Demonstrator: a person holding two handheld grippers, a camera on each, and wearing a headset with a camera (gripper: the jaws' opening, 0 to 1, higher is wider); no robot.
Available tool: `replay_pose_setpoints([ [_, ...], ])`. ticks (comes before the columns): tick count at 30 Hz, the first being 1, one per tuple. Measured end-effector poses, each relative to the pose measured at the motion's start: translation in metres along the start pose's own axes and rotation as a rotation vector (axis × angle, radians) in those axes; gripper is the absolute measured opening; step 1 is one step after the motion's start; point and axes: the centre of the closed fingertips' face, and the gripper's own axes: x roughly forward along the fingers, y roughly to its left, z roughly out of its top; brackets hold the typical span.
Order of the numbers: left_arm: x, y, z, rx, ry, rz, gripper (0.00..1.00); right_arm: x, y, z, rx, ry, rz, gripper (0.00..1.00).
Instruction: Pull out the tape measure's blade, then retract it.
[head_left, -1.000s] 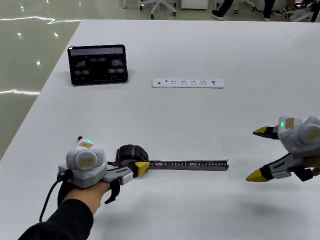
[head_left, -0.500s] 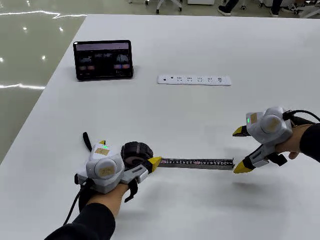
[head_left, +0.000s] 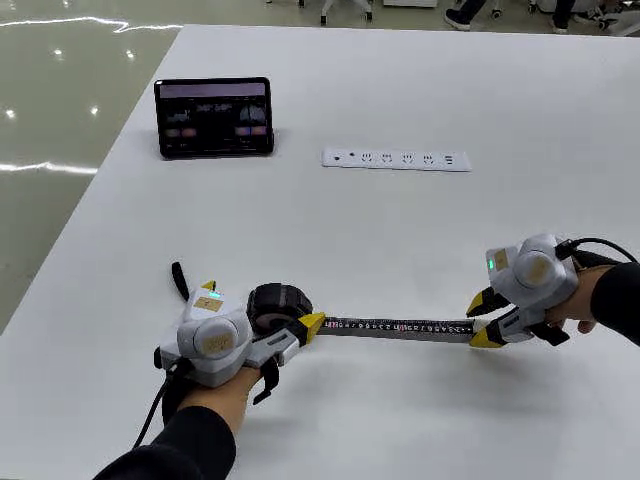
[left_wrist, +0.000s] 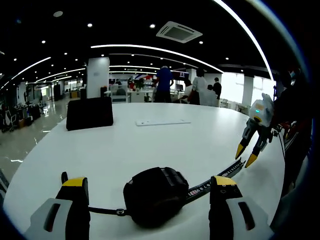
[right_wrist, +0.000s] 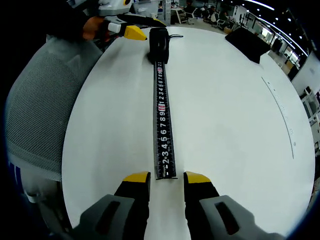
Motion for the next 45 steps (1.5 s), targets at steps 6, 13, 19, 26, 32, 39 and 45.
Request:
replay_pose_setpoints([
  [6, 0.001, -0.003, -0.001, 0.001, 0.006, -0.006, 0.94, 0.006, 0.001, -0.004, -0.016, 0.015, 0.005, 0.15],
  [13, 0.004, 0.0, -0.006, -0.031, 0.026, 0.008, 0.88, 0.006, -0.001, -0.005, -0.022, 0.011, 0.01, 0.13],
  [19, 0.01, 0.003, -0.02, -0.121, 0.077, 0.043, 0.8, 0.006, -0.001, -0.003, -0.006, 0.022, 0.009, 0.11],
  [26, 0.018, -0.011, -0.025, -0.167, 0.111, 0.044, 0.68, 0.006, 0.0, -0.004, -0.01, 0.041, -0.01, 0.11],
  [32, 0.025, -0.01, -0.026, -0.137, 0.151, 0.088, 0.59, 0.007, -0.001, -0.004, 0.01, 0.047, -0.008, 0.11],
  [39, 0.022, -0.008, -0.029, -0.091, 0.183, 0.099, 0.57, 0.006, -0.001, -0.004, 0.024, 0.04, -0.009, 0.11],
  [45, 0.02, -0.007, -0.029, -0.089, 0.18, 0.1, 0.56, 0.006, -0.002, -0.004, 0.04, 0.032, -0.016, 0.11],
])
